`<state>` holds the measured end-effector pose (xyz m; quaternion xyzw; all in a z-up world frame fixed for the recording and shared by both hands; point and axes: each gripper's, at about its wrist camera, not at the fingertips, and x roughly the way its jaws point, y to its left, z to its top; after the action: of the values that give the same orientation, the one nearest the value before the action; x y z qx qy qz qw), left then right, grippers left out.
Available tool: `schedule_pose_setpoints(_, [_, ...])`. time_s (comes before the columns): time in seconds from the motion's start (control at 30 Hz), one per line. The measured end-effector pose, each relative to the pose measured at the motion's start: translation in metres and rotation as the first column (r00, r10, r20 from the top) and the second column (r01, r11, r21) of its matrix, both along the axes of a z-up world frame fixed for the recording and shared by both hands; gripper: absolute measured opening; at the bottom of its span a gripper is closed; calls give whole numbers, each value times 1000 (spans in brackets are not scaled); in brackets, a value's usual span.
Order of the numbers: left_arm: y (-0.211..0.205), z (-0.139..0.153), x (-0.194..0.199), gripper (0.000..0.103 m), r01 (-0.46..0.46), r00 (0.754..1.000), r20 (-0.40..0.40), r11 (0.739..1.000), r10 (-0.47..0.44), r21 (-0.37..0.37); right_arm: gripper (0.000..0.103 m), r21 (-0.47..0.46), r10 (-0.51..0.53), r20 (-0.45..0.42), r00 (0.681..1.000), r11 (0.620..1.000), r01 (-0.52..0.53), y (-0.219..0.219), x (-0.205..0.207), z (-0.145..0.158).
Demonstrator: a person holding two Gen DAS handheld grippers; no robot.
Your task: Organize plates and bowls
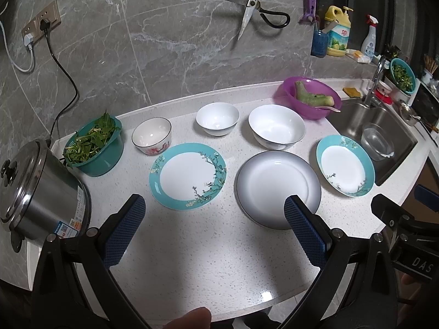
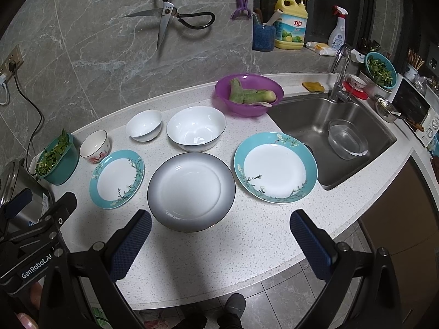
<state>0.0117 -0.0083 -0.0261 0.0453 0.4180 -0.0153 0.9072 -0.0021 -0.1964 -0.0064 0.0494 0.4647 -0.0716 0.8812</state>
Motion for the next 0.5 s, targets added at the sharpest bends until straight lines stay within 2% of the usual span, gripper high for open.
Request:
schedule_pose_setpoints(0.17, [-5,-6,3,103,-11,1000,-12,1000,11,1,103,5,13,-9,1000,1000,-13,-5,2,-3])
schedule_pose_setpoints(0.2, [-6,-8,4,103,-47,999,-10,998,47,37,103,6,16,-10,1000,1000,-16,-6,2,-4])
schedule_pose_setpoints(0.37, [-10,-32,4,103,-39,999,-38,999,39,12,103,39,40,-24,999,998,-39,-18,4,-15])
schedule_pose_setpoints(0.43, [-8,-56,5,103,-22,996,-92,999,17,-48,103,113,74,-28,997,991,-70,-31,4,-26])
schedule_pose_setpoints(0.47, [-4,-70,6,102,-18,992,-123,992,3,-125,103,173,94,-28,995,981,-87,-40,4,-35])
schedule_pose_setpoints(0.5, [3,-83,6,102,-22,989,-146,975,-11,-223,103,235,106,-28,994,967,-97,-49,4,-45])
